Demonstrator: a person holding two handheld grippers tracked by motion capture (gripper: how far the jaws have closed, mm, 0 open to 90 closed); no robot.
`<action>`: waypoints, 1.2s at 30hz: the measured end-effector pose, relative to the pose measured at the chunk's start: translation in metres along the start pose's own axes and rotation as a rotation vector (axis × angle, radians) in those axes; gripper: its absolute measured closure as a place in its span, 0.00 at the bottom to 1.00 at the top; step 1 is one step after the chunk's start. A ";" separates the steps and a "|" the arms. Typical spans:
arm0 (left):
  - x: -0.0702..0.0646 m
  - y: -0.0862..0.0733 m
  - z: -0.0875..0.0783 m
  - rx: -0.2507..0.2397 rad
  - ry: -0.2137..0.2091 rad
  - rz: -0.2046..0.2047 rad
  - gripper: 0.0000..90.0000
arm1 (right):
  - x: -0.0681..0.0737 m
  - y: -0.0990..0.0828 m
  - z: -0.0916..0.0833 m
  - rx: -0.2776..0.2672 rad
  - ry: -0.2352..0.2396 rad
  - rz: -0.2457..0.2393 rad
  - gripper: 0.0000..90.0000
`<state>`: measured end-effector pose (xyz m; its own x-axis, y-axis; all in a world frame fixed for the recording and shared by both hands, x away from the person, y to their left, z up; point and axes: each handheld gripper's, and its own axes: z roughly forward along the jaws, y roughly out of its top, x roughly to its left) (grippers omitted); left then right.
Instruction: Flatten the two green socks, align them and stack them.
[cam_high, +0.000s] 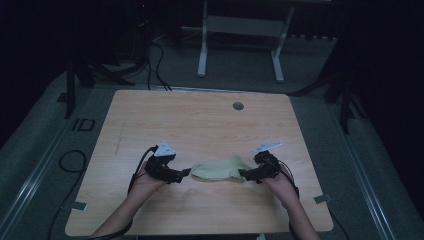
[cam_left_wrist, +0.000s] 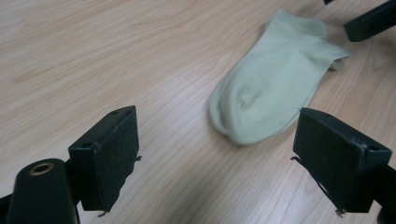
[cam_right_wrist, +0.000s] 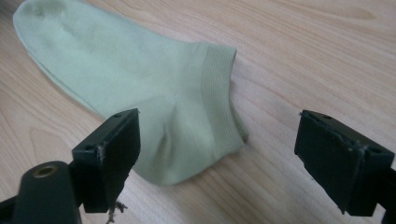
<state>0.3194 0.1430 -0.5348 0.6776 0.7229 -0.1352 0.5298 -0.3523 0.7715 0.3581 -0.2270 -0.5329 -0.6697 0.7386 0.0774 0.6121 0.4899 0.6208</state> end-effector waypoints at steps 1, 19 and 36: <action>0.001 -0.004 -0.003 -0.005 0.009 -0.002 0.16 | -0.001 -0.002 -0.001 -0.003 -0.002 0.001 0.16; 0.025 -0.059 -0.036 -0.024 0.118 -0.083 0.15 | -0.029 -0.049 -0.027 -0.078 -0.068 0.053 0.16; 0.031 -0.084 -0.053 -0.049 0.184 -0.128 0.09 | -0.043 -0.099 -0.054 -0.126 -0.129 0.140 0.16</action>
<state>0.2685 0.2263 -0.5706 0.4992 0.8579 -0.1218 0.5771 -0.2243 0.7853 0.3040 -0.3325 -0.5556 -0.5175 0.8524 0.0742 0.6327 0.3229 0.7038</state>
